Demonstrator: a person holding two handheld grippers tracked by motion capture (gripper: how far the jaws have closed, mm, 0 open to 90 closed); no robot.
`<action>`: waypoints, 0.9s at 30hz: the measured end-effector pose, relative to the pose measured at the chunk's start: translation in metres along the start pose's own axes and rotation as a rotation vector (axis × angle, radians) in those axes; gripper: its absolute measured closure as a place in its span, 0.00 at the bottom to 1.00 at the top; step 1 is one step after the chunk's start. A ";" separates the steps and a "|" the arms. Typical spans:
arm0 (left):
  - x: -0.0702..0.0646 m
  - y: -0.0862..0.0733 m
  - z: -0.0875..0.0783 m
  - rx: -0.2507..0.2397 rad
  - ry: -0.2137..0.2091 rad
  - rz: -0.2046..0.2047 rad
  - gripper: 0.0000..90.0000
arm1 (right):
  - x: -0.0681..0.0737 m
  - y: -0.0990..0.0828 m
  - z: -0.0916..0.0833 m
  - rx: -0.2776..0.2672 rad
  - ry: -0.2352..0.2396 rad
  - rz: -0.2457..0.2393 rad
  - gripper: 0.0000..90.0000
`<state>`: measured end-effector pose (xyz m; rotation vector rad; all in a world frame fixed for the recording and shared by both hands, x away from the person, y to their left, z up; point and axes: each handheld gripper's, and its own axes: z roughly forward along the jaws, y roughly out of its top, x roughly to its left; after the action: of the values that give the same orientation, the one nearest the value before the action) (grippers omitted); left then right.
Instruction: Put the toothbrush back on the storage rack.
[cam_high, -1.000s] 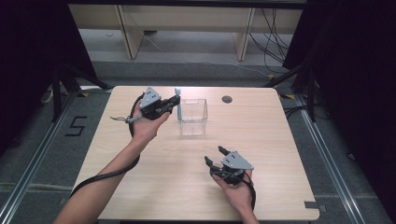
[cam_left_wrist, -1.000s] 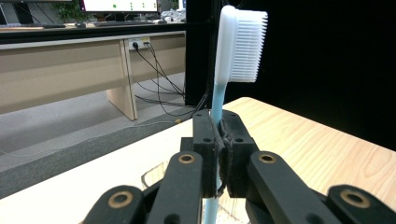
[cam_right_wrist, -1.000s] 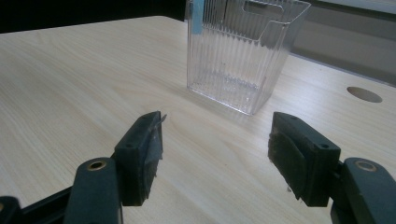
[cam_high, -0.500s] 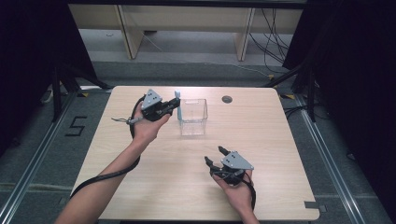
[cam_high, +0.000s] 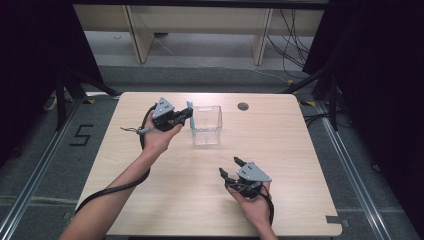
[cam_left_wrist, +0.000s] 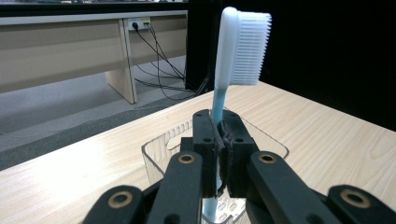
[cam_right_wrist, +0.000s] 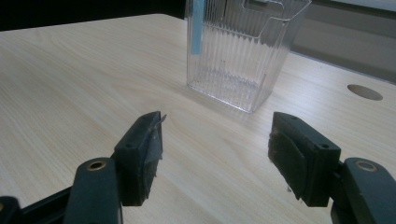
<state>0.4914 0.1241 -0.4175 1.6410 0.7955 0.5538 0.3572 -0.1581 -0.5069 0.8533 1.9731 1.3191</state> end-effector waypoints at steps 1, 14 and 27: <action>0.000 0.000 0.000 0.000 0.000 0.000 0.95 | 0.000 0.000 0.000 0.000 0.000 0.000 0.40; 0.001 -0.007 0.006 0.029 0.000 -0.009 0.95 | 0.002 -0.001 0.000 0.019 0.009 0.027 0.40; 0.004 -0.013 0.011 0.067 0.000 -0.014 0.95 | 0.003 -0.002 -0.001 0.024 0.004 0.043 0.40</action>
<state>0.4990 0.1213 -0.4329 1.6954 0.8332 0.5222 0.3548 -0.1567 -0.5086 0.9094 1.9872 1.3243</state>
